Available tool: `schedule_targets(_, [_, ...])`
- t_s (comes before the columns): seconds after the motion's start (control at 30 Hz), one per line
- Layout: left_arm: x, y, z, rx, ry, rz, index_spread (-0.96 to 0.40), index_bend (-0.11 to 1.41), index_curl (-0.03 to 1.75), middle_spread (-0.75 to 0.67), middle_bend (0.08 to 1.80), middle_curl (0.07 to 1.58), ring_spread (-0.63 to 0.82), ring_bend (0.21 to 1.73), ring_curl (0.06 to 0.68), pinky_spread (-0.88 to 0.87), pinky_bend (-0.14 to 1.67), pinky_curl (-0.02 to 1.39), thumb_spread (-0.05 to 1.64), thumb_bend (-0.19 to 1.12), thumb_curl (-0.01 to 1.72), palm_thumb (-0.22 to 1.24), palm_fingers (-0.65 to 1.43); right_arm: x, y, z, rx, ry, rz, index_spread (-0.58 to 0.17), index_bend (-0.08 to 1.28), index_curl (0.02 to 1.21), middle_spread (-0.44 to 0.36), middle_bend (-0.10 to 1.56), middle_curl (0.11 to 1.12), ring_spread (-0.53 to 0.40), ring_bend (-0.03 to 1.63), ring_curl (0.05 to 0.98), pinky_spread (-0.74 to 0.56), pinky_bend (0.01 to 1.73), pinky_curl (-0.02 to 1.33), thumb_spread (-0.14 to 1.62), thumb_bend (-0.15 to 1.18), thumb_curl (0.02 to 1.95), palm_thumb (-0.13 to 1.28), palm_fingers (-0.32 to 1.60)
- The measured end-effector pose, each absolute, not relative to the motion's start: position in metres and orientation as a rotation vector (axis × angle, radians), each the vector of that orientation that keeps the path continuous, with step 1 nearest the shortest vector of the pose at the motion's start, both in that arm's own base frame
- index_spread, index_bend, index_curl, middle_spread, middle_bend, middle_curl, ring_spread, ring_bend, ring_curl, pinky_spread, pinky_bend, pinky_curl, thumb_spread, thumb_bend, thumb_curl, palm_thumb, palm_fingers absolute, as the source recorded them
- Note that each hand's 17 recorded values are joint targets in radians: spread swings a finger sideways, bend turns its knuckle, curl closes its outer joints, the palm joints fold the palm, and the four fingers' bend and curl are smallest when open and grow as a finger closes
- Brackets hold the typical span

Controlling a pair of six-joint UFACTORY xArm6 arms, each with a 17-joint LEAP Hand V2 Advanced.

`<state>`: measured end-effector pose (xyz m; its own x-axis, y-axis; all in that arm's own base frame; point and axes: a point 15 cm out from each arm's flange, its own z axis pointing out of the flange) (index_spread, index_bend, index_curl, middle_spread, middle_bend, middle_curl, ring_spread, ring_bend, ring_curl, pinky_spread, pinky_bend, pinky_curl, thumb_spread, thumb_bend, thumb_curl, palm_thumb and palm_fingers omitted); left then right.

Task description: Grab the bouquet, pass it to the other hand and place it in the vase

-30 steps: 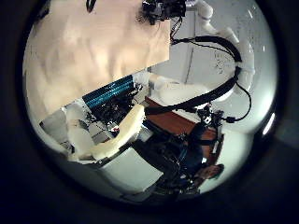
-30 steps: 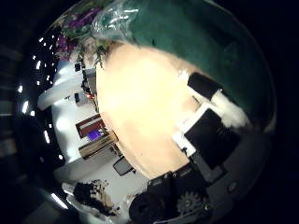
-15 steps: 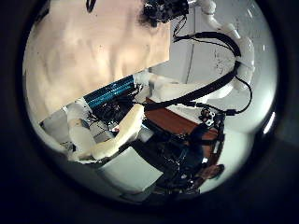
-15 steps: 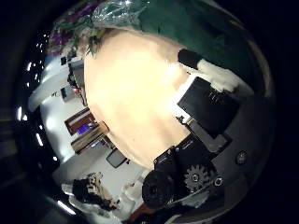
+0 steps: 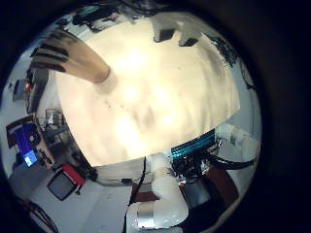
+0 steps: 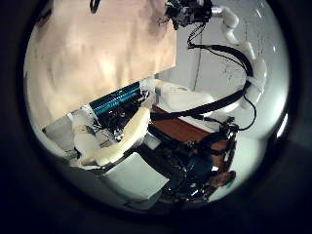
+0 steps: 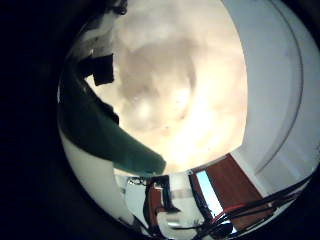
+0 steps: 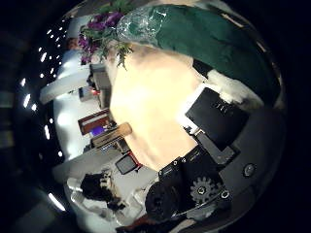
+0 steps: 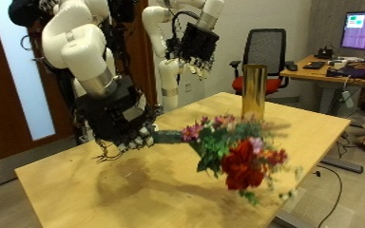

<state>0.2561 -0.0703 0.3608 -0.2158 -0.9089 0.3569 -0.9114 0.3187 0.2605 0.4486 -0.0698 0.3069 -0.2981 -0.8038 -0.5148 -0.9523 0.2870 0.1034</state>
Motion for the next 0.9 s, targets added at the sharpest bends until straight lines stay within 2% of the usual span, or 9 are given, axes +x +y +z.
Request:
schedule_targets(0.17, [0.266, -0.070, 0.369, 1.634, -2.114, 0.072, 0.16, 0.18, 0.33, 0.35, 0.20, 0.31, 0.48, 0.50, 0.192, 0.46, 0.20, 0.31, 0.96, -0.03, 0.31, 0.45, 0.21, 0.430, -0.055, 0.368, -1.551, 1.985, 0.579, -0.326, 1.00, 1.02, -0.159, 1.32, 0.83, -0.206, 1.43, 0.650, -0.21, 1.33, 0.77, 0.64, 0.02, 0.83, 1.24, 1.09])
schedule_targets(0.33, [0.282, -0.076, 0.377, 1.632, -2.037, 0.192, 0.15, 0.18, 0.35, 0.31, 0.19, 0.32, 0.46, 0.49, 0.189, 0.44, 0.19, 0.31, 0.95, -0.03, 0.31, 0.45, 0.24, 0.414, -0.027, 0.422, -1.541, 1.777, 0.606, -0.319, 1.00, 1.05, -0.150, 1.33, 0.83, -0.196, 1.44, 0.657, -0.21, 1.28, 0.81, 0.50, 0.00, 0.89, 1.24, 1.09])
schedule_targets(0.53, [0.292, -0.101, 0.399, 1.560, -1.979, 0.397, 0.17, 0.15, 0.31, 0.32, 0.20, 0.33, 0.45, 0.54, 0.199, 0.43, 0.23, 0.31, 0.96, -0.03, 0.30, 0.43, 0.22, 0.381, 0.021, 0.481, -1.515, 1.411, 0.782, -0.315, 1.00, 1.07, -0.142, 1.34, 0.83, -0.191, 1.44, 0.662, -0.22, 1.24, 0.85, 0.37, -0.01, 0.93, 1.23, 1.09])
schedule_targets(0.67, [0.298, -0.113, 0.412, 1.507, -1.922, 0.535, 0.20, 0.15, 0.29, 0.33, 0.21, 0.33, 0.44, 0.57, 0.202, 0.42, 0.25, 0.32, 0.95, -0.04, 0.29, 0.36, 0.20, 0.353, 0.042, 0.487, -1.555, 1.209, 0.873, -0.312, 1.00, 1.08, -0.140, 1.35, 0.83, -0.192, 1.44, 0.666, -0.22, 1.22, 0.89, 0.31, -0.02, 0.94, 1.22, 1.09])
schedule_targets(0.9, [0.310, -0.124, 0.430, 1.423, -1.798, 0.763, 0.22, 0.15, 0.28, 0.33, 0.22, 0.34, 0.43, 0.59, 0.201, 0.41, 0.27, 0.32, 0.92, -0.04, 0.29, 0.31, 0.18, 0.336, 0.091, 0.476, -1.669, 0.993, 0.940, -0.312, 1.01, 1.10, -0.139, 1.35, 0.83, -0.193, 1.44, 0.673, -0.23, 1.18, 0.94, 0.25, -0.02, 0.96, 1.21, 1.09])
